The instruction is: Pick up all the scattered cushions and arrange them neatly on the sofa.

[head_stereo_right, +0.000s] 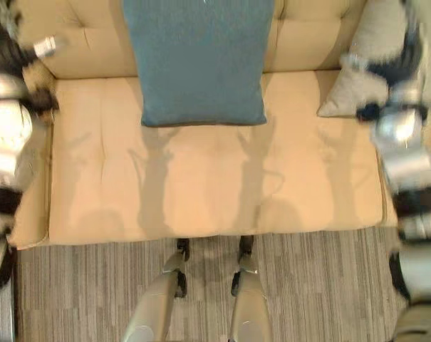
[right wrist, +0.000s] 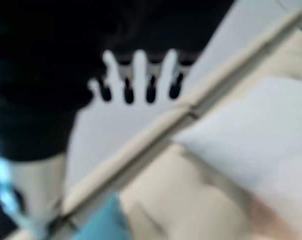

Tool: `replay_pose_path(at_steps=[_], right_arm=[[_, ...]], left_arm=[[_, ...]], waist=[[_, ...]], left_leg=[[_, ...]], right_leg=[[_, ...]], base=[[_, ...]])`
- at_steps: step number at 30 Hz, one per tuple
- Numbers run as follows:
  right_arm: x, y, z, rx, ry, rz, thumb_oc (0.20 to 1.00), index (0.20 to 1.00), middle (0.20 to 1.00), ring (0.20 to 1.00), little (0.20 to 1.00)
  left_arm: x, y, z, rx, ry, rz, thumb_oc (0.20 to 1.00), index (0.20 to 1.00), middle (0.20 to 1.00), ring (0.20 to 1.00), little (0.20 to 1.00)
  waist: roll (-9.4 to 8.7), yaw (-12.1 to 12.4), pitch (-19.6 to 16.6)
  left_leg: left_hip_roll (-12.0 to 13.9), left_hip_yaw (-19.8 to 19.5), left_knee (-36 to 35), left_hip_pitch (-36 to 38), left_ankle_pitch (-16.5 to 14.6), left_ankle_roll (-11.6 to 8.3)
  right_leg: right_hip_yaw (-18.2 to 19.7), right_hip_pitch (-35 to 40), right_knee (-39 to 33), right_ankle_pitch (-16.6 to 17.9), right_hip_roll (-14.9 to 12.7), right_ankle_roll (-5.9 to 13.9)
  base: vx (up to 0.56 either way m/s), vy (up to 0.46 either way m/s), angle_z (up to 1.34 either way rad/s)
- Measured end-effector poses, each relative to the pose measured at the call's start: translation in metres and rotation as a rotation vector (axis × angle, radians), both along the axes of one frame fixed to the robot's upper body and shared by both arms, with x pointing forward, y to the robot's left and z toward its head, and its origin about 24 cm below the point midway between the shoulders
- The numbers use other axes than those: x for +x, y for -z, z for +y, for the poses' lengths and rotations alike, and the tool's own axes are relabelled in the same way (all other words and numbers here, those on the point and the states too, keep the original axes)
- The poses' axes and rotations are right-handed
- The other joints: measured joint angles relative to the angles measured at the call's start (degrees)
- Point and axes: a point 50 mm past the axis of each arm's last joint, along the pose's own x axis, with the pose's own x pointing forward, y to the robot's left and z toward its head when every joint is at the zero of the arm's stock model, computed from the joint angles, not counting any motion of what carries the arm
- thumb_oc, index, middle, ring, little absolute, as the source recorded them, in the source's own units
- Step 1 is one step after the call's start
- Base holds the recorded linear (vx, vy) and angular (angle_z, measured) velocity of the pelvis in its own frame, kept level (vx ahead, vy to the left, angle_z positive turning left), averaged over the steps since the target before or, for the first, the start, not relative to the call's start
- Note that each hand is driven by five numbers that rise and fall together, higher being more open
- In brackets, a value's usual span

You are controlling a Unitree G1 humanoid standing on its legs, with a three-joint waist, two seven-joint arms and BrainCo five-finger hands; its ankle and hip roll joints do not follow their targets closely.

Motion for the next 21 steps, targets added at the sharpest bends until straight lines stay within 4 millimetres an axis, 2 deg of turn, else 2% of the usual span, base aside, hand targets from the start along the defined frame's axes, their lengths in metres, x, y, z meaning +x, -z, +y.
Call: replay_pose_path(at_steps=[1,2,3,5,6,7,8,10,11,13,14,17,18,19,21], right_arm=[[-0.018,0.052,-0.001,0.055,0.005,0.152,1.000,1.000,1.000,1.000,1.000],[-0.029,0.075,0.000,0.096,0.012,0.202,1.000,1.000,1.000,1.000,1.000],[-0.045,0.111,0.001,0.126,0.028,0.331,1.000,1.000,1.000,1.000,1.000],[-0.062,0.143,0.003,0.147,0.045,0.444,1.000,1.000,1.000,1.000,1.000],[-0.077,0.167,0.005,0.155,0.047,0.549,1.000,1.000,1.000,1.000,1.000],[-0.081,0.175,0.008,0.169,0.048,0.575,1.000,1.000,1.000,1.000,1.000],[-0.089,0.192,0.014,0.185,0.038,0.642,1.000,1.000,1.000,1.000,1.000],[-0.103,0.213,0.020,0.221,0.035,0.726,1.000,1.000,1.000,1.000,1.000],[-0.115,0.230,0.028,0.245,0.024,0.802,1.000,1.000,1.000,1.000,1.000],[-0.122,0.238,0.032,0.243,0.001,0.852,1.000,1.000,1.000,1.000,1.000],[-0.143,0.265,0.041,0.279,-0.001,0.994,1.000,1.000,1.000,1.000,1.000],[-0.184,0.300,0.060,0.352,0.015,1.201,1.000,1.000,1.000,1.000,1.000],[-0.201,0.309,0.068,0.366,0.003,1.277,1.000,1.000,1.000,1.000,1.000],[-0.209,0.313,0.070,0.369,0.005,1.307,1.000,1.000,1.000,1.000,1.000],[-0.229,0.320,0.073,0.386,0.026,1.371,1.000,1.000,1.000,1.000,1.000]], left_arm=[[-0.017,0.056,0.009,-0.048,-0.045,0.168,1.000,1.000,1.000,1.000,1.000],[-0.027,0.081,0.011,-0.068,-0.060,0.240,1.000,1.000,1.000,1.000,1.000],[-0.043,0.121,0.011,-0.092,-0.075,0.386,1.000,1.000,1.000,1.000,1.000],[-0.063,0.159,0.010,-0.117,-0.092,0.513,1.000,1.000,1.000,1.000,1.000],[-0.086,0.195,0.011,-0.134,-0.114,0.668,1.000,1.000,1.000,1.000,1.000],[-0.095,0.209,0.011,-0.142,-0.127,0.720,1.000,1.000,1.000,1.000,1.000],[-0.110,0.233,0.010,-0.154,-0.142,0.835,1.000,1.000,1.000,1.000,1.000],[-0.129,0.255,0.011,-0.114,-0.147,0.966,1.000,1.000,1.000,1.000,1.000],[-0.147,0.273,0.014,-0.073,-0.154,1.085,1.000,1.000,1.000,1.000,1.000],[-0.160,0.284,0.013,-0.038,-0.143,1.169,1.000,1.000,1.000,1.000,1.000],[-0.202,0.318,0.011,-0.045,-0.189,1.400,1.000,1.000,1.000,1.000,1.000],[-0.257,0.347,-0.006,-0.164,-0.234,1.640,1.000,1.000,1.000,1.000,1.000],[-0.269,0.353,-0.017,-0.196,-0.209,1.689,1.000,1.000,1.000,1.000,1.000],[-0.277,0.356,-0.023,-0.213,-0.198,1.713,1.000,1.000,1.000,1.000,1.000],[-0.278,0.358,-0.031,-0.231,-0.176,1.721,1.000,1.000,1.000,1.000,1.000]], waist=[[0.08,0.02,-2.82],[-0.12,-0.06,-3.65],[-0.29,-0.01,-4.13],[-0.45,0.03,-5.36],[-0.50,0.07,-6.44],[-0.55,0.02,-6.79],[-0.71,-0.19,-7.66],[-0.77,-0.07,-9.53],[-0.98,0.09,-10.05],[-0.72,0.18,-11.09],[-0.39,0.04,-12.37],[-0.55,0.35,-14.84],[-0.49,0.47,-15.53],[-0.30,0.76,-15.63],[-0.08,1.25,-15.63]], left_leg=[[0.06,-0.04,-0.98,1.02,-0.85,-0.49],[0.07,-0.07,-1.77,2.52,-0.86,-0.48],[0.09,-0.19,-2.60,5.08,-0.69,-0.25],[0.14,-0.51,-2.74,7.17,-0.95,-0.41],[0.32,-0.62,-2.75,8.78,-1.36,-0.34],[0.38,-0.71,-2.75,9.63,-1.52,-0.48],[0.57,-0.96,-2.76,11.21,-1.84,-0.74],[0.94,-1.28,-2.78,11.70,-1.96,-0.86],[1.25,-1.29,-2.78,12.68,-2.08,-0.93],[1.44,-1.27,-2.80,13.02,-2.67,-0.93],[1.60,-0.78,-2.80,15.40,-3.07,-0.96],[2.16,-0.26,-3.07,17.61,-4.02,-0.96],[2.46,-0.23,-3.09,17.89,-4.11,-0.85],[2.78,-0.32,-3.06,17.97,-4.07,-0.87],[3.68,-1.53,-2.96,17.30,-3.38,-1.44]], right_leg=[[-0.32,1.33,-1.35,-0.05,0.20,0.05],[-0.49,2.96,-2.43,-0.02,0.32,0.03],[-0.92,6.07,-4.02,0.10,0.54,0.01],[-1.36,8.48,-4.51,-0.28,0.66,0.01],[-1.50,10.17,-4.51,-0.92,0.85,0.12],[-1.63,11.08,-4.51,-1.13,0.93,0.08],[-2.04,12.87,-4.53,-1.62,1.08,-0.06],[-2.61,13.54,-4.55,-1.98,1.45,-0.18],[-2.62,14.52,-4.70,-2.23,1.75,-0.41],[-2.59,14.88,-4.77,-2.72,1.94,-0.22],[-1.99,16.85,-4.80,-2.82,2.02,-0.10],[-1.15,18.66,-4.81,-3.26,2.50,-0.48],[-1.13,18.96,-4.80,-3.45,2.81,-0.74],[-1.07,19.05,-4.78,-3.45,3.20,-0.84],[-1.67,19.22,-4.71,-3.77,4.33,-1.58]], base=[[0.09,-0.021,0.01],[0.08,-0.022,0.03],[0.06,-0.015,0.08],[0.02,-0.014,0.08],[0.01,-0.021,0.03],[0.00,-0.036,0.07],[-0.01,-0.017,0.11],[0.00,-0.014,0.10],[0.00,-0.022,0.03],[-0.01,-0.072,-0.06],[-0.03,-0.114,-0.17],[-0.03,-0.101,-0.18],[-0.10,-0.191,-0.05],[-0.10,-0.155,-0.01],[-0.17,-0.127,0.22]])
